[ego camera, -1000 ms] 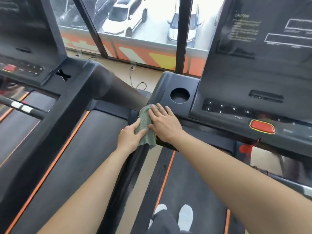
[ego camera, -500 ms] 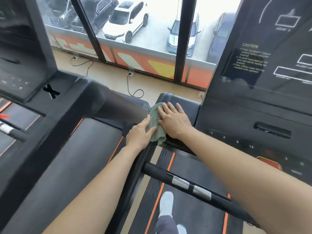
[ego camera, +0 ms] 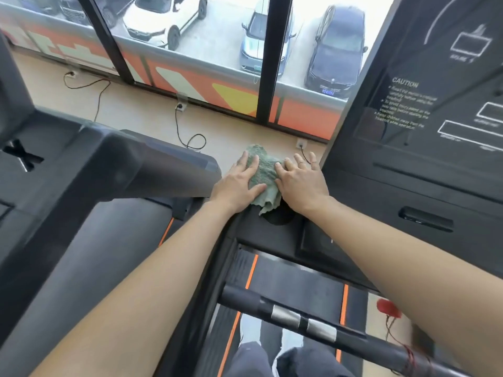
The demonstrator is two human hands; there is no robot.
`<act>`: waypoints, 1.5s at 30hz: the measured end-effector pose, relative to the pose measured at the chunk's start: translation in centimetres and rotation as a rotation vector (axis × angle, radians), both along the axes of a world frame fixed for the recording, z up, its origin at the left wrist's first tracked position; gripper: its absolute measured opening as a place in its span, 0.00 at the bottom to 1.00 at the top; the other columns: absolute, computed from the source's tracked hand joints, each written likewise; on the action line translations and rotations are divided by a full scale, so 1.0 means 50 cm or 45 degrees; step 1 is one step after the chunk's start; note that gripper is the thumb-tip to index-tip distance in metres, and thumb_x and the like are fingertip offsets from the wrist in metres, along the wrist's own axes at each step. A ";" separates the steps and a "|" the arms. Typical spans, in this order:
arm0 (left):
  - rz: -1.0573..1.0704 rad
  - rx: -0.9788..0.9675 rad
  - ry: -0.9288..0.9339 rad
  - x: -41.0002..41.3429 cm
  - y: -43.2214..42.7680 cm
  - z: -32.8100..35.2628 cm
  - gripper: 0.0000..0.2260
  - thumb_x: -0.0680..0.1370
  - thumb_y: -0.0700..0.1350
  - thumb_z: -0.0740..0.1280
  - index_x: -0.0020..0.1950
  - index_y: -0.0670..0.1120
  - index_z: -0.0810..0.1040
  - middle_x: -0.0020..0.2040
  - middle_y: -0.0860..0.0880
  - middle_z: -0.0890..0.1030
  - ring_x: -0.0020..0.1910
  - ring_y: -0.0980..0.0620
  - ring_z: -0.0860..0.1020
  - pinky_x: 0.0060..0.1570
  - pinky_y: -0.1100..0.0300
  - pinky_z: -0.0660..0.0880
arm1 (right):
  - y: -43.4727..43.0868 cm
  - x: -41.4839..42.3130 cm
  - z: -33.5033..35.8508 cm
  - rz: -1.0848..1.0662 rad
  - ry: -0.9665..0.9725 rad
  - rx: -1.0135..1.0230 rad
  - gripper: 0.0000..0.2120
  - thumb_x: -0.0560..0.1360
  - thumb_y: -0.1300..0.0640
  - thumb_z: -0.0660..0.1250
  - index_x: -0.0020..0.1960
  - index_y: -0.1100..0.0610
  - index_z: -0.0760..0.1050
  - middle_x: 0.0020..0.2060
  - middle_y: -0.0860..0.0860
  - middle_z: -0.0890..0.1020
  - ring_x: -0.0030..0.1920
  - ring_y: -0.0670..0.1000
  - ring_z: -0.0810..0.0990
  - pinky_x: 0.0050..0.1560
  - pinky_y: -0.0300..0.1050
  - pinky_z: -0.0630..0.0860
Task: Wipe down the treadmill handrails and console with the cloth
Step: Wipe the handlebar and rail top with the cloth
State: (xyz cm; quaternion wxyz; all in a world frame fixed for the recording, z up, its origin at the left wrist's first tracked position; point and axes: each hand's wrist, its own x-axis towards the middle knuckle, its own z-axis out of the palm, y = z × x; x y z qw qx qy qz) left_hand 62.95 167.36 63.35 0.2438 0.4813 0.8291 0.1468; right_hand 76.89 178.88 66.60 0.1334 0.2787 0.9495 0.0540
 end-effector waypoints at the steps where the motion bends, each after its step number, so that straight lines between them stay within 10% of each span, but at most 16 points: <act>1: -0.060 -0.016 0.042 0.005 0.009 0.002 0.33 0.82 0.63 0.59 0.83 0.60 0.49 0.84 0.55 0.42 0.83 0.47 0.47 0.76 0.45 0.62 | 0.002 0.010 0.000 0.002 -0.007 0.031 0.24 0.86 0.47 0.47 0.80 0.54 0.59 0.78 0.55 0.64 0.80 0.59 0.57 0.78 0.62 0.47; 7: -0.389 -0.035 0.382 0.075 -0.019 0.008 0.31 0.83 0.65 0.55 0.83 0.57 0.51 0.84 0.50 0.47 0.82 0.43 0.40 0.80 0.44 0.41 | -0.005 0.067 0.018 0.105 0.023 0.068 0.16 0.79 0.57 0.58 0.63 0.58 0.76 0.64 0.56 0.76 0.69 0.58 0.69 0.72 0.50 0.60; 12: -0.166 0.275 0.156 0.127 -0.113 0.010 0.27 0.81 0.56 0.56 0.81 0.54 0.62 0.82 0.49 0.58 0.82 0.47 0.55 0.80 0.49 0.49 | -0.068 0.101 0.026 0.028 0.219 -0.298 0.35 0.76 0.61 0.61 0.81 0.56 0.54 0.81 0.57 0.55 0.80 0.59 0.52 0.79 0.54 0.48; 19: 0.392 0.047 0.011 0.132 -0.215 -0.001 0.34 0.82 0.57 0.63 0.84 0.51 0.52 0.84 0.54 0.53 0.78 0.47 0.64 0.69 0.52 0.67 | -0.123 0.020 -0.055 0.164 0.145 -0.501 0.29 0.84 0.41 0.42 0.81 0.45 0.36 0.80 0.45 0.37 0.79 0.52 0.32 0.79 0.55 0.36; 27: 0.523 0.103 -0.063 0.133 -0.219 -0.002 0.30 0.82 0.61 0.62 0.82 0.63 0.55 0.80 0.67 0.55 0.73 0.53 0.69 0.56 0.50 0.74 | 0.000 -0.040 -0.050 -0.015 0.030 -0.403 0.30 0.82 0.36 0.39 0.80 0.42 0.33 0.80 0.44 0.37 0.80 0.53 0.34 0.78 0.58 0.36; 45: 0.564 0.099 -0.175 0.111 -0.225 0.005 0.28 0.80 0.64 0.63 0.79 0.69 0.58 0.78 0.70 0.57 0.69 0.51 0.76 0.60 0.50 0.71 | -0.198 0.192 -0.012 0.097 -0.003 -0.427 0.32 0.82 0.42 0.42 0.82 0.54 0.41 0.82 0.48 0.42 0.81 0.50 0.39 0.79 0.56 0.37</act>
